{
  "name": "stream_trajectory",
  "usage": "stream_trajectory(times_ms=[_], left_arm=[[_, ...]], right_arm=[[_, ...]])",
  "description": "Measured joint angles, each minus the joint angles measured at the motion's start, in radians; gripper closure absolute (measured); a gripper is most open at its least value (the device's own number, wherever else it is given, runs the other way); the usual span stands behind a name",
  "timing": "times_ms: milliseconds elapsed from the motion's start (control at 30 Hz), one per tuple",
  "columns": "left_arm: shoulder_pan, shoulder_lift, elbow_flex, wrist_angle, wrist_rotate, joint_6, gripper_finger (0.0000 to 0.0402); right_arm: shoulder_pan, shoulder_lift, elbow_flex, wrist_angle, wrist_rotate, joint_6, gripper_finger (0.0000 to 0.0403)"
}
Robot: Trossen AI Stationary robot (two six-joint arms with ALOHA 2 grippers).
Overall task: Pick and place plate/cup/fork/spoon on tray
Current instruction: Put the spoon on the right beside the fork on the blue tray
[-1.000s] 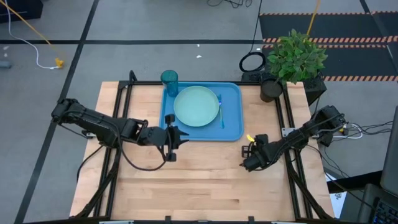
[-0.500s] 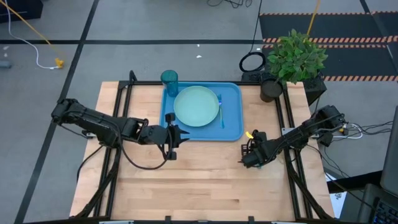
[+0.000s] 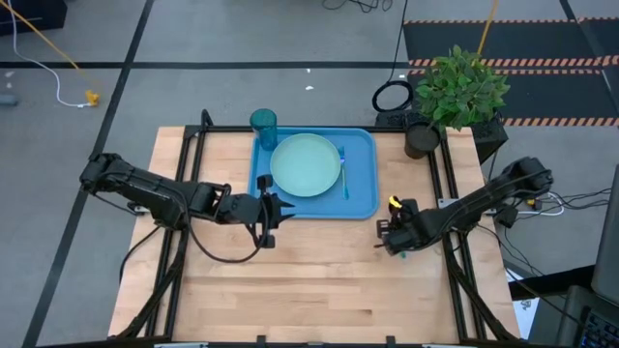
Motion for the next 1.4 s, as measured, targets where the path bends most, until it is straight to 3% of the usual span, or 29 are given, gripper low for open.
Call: stream_trajectory(times_ms=[267,600,833,1067,1400], left_arm=[[0.034,0.0,0.0,0.0,0.001,-0.009,0.03],[0.044,0.0,0.0,-0.001,0.001,-0.023,0.03],[0.044,0.0,0.0,-0.004,0.001,-0.021,0.03],[0.047,0.0,0.0,-0.003,0.001,-0.01,0.03],[0.071,0.0,0.0,-0.003,0.0,-0.011,0.03]], right_arm=[[-0.046,-0.072,0.001,0.069,0.144,-0.075,0.0402],[-0.278,-0.085,0.002,0.374,0.176,-0.47,0.0403],[-0.428,-0.085,0.002,0.603,0.157,-0.702,0.0403],[-0.551,-0.081,0.002,0.769,0.087,-0.834,0.0403],[-0.725,-0.072,0.003,0.831,-0.026,-0.928,0.0403]])
